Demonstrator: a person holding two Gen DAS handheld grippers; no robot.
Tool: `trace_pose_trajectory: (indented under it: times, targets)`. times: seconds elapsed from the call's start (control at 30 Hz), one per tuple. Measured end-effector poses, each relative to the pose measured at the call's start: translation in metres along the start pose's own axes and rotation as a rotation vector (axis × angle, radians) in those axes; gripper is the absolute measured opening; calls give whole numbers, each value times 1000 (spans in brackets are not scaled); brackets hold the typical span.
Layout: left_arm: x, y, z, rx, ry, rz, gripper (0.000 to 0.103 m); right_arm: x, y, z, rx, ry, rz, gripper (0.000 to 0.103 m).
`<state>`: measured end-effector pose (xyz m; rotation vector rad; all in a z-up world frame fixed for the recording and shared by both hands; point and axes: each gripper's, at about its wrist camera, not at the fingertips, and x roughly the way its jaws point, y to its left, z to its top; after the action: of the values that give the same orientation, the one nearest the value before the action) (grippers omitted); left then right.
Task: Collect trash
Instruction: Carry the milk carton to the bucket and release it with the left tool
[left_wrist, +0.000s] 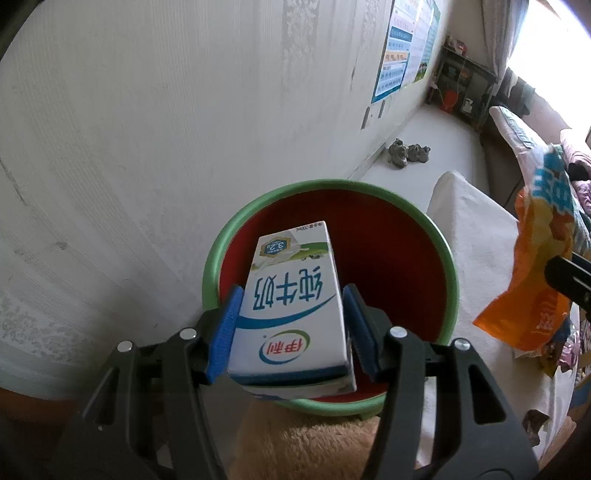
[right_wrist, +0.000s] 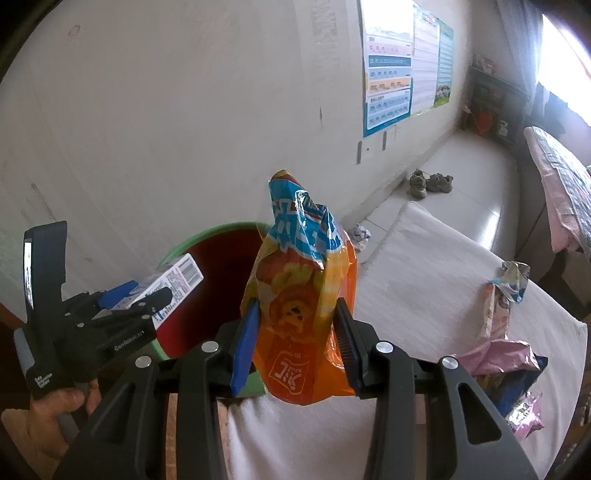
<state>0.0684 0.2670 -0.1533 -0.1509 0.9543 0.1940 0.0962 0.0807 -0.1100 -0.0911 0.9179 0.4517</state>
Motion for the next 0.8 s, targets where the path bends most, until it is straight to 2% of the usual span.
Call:
trace_pose_trajectory:
  times: [0.6, 0.7, 0.8]
  targets:
    - [7, -3, 2, 24, 26, -11, 54, 19, 6, -1, -15, 21, 4, 40]
    - [4, -2, 1, 21, 14, -1, 67, 21, 8, 1, -28, 22, 12, 41]
    - [2, -2, -1, 19, 9, 2, 68, 21, 10, 3, -41, 15, 9, 41]
